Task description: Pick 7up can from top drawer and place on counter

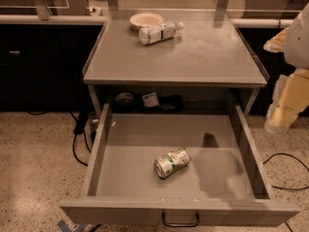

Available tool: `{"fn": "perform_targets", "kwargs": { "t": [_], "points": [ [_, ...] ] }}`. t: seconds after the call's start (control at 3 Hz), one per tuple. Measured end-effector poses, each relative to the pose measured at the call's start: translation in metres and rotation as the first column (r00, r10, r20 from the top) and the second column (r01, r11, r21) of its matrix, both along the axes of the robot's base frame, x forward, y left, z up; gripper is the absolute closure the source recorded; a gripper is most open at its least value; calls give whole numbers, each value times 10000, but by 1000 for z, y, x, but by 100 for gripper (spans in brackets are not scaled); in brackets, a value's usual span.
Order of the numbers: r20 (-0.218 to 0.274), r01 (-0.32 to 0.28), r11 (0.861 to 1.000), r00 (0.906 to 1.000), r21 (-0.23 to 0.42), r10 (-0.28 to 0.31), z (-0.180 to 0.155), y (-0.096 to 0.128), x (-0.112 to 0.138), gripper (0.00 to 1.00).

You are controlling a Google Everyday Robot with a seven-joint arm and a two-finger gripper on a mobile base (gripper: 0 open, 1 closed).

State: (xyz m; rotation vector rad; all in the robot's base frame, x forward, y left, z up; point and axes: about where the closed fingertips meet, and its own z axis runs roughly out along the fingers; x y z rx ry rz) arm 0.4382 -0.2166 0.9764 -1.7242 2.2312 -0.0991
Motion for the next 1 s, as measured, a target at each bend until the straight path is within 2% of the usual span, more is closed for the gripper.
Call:
{"fn": "perform_targets", "kwargs": {
  "t": [0.33,0.67,1.0],
  "points": [
    [0,0,10000,10000,0,0,0,0,0,0],
    [-17,-889,9946,9960,527,891,-39,15,14,0],
    [-85,-2259,9610,9731,1594,2301,-109,45,35,0]
  ]
}}
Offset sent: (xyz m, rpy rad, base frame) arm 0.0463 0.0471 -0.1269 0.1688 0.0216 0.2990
